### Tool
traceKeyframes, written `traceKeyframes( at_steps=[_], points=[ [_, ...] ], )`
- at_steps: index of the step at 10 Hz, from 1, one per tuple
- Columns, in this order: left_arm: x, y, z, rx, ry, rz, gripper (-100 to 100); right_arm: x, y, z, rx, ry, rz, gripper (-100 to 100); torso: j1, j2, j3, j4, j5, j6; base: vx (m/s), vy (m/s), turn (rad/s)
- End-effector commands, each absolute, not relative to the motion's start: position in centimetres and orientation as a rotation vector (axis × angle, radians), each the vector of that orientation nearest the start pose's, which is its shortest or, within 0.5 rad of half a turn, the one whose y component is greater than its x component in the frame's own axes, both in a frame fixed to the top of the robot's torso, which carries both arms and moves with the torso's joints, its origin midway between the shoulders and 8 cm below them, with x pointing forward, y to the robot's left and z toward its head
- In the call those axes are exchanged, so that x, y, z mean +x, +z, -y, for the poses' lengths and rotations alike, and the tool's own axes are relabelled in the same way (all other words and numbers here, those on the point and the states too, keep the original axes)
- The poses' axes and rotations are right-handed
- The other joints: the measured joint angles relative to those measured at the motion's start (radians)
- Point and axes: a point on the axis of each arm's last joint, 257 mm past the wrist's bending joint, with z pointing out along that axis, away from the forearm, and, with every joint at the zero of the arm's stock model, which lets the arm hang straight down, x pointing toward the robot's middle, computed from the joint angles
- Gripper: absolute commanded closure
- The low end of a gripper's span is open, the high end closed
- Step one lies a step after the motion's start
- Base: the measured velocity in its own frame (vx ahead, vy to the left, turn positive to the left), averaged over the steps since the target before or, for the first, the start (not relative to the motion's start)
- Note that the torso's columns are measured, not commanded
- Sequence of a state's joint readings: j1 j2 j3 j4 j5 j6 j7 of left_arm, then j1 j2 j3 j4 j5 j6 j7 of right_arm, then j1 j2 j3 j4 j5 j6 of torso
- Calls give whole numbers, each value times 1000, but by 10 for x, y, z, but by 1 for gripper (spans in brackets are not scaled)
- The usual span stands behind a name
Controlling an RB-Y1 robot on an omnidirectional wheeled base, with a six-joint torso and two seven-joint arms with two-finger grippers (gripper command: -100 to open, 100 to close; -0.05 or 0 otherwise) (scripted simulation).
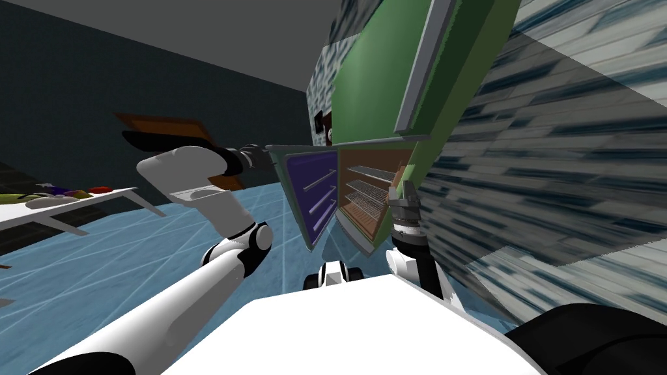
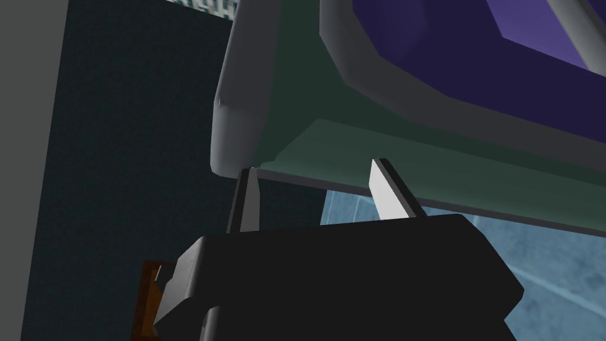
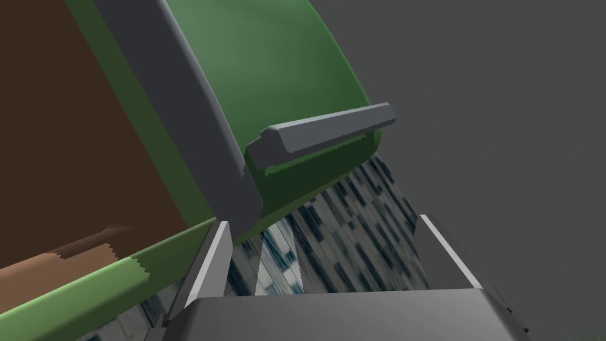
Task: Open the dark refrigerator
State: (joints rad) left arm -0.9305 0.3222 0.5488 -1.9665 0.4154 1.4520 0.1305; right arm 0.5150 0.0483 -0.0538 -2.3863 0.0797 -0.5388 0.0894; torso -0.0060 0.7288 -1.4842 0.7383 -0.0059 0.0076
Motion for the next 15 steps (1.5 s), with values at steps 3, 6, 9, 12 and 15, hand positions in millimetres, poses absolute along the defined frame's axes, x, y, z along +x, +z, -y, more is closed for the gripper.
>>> traceKeyframes(
  at_steps=[3,6,9,12,15],
  points=[
    [558,192,-259,-1331,-1556,-1259,-100,310,72,285,499,1129,-549,0,-12,3,1,3,-7,5,85,226,-96],
    [560,184,-258,-1339,-1552,-1281,-100,311,72,285,499,1129,-549,0,-18,3,1,2,-9,6,52,171,-47],
    [558,189,-266,-1363,-1557,-1262,-100,310,72,285,499,1129,-549,0,-6,5,4,-1,0,-1,25,58,44],
    [549,204,-267,-1365,-1561,-1260,-100,310,72,285,499,1129,-549,0,2,7,7,-1,4,-5,41,9,5],
    [540,219,-268,-1369,-1566,-1256,-100,310,72,285,499,1129,-549,0,6,9,8,0,6,-7,31,10,2]
  ],
)
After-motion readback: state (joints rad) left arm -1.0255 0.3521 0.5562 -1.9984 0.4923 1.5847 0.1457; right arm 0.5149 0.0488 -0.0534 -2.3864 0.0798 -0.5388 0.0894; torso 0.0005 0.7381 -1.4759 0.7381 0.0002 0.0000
